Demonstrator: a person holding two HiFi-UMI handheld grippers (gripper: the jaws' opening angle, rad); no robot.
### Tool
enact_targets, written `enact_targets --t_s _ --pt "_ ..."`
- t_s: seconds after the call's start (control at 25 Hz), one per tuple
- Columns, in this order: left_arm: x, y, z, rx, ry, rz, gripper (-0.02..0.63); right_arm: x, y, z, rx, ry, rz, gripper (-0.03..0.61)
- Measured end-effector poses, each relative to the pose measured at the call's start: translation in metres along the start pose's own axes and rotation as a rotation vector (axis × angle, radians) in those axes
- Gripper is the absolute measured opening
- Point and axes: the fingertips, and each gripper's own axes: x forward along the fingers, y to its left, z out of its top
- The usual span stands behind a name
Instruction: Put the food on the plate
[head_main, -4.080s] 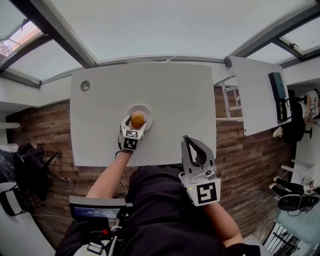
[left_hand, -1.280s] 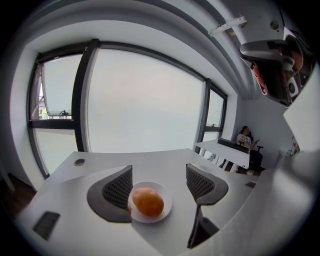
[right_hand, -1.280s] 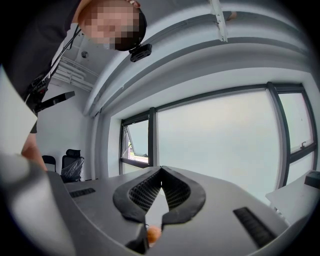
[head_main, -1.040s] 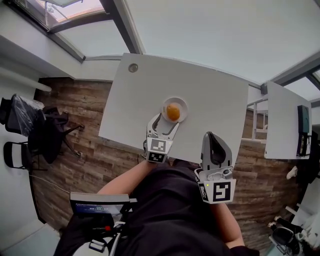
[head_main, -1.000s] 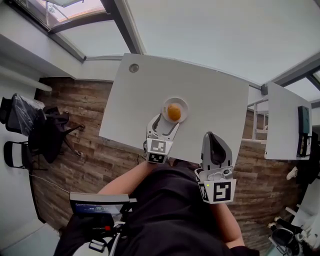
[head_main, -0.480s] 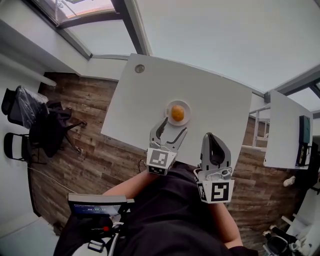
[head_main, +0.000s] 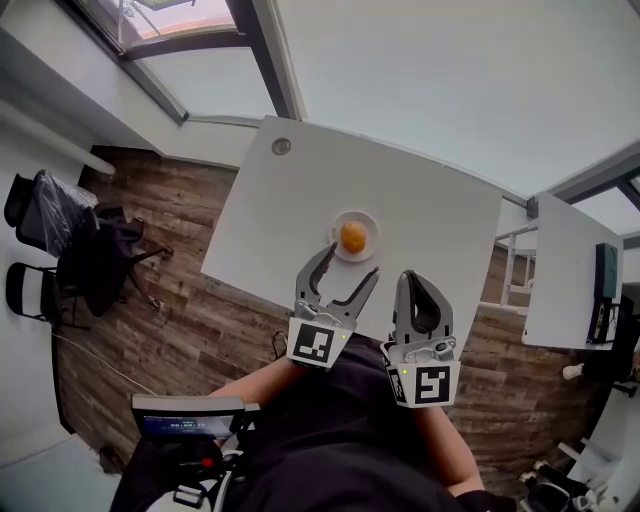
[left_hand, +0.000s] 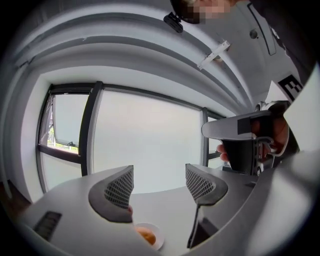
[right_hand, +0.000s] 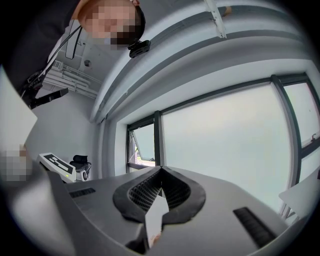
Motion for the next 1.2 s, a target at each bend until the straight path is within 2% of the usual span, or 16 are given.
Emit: enact_targets --t_s 0.12,0.36,0.44,0.64,0.76,1.04,1.2 --pt "-0.006 -0.002 0.006 0.003 -0.017 0.003 0.334 0.0 0.004 0.001 -0.003 -0.002 0.007 0.005" --pt "-0.01 0.002 0.01 -0.053 -0.007 0.033 0.33 -0.005 -0.007 -0.001 -0.013 0.012 -0.01 0.005" --pt "-0.017 0.005 0.011 -0.041 -0.008 0.049 0.214 -0.007 -0.008 -0.004 -0.011 0.021 -0.013 0.005" --pt "-0.028 0.011 0.011 -0.049 -0.019 0.068 0.199 -0.002 -0.003 -0.007 -0.015 0.027 0.009 0.005" --pt "-0.033 0.011 0.013 -0.061 -0.025 0.043 0.198 0.003 0.006 -0.005 -0.011 0.023 0.045 0.005" --pt "-0.05 0.016 0.025 -0.038 -0.058 0.063 0.09 0.012 0.024 -0.004 -0.022 0.019 0.102 0.005" --pt "-0.057 0.021 0.026 -0.035 -0.06 0.07 0.014 0.016 0.028 -0.005 0.014 0.014 0.107 0.005"
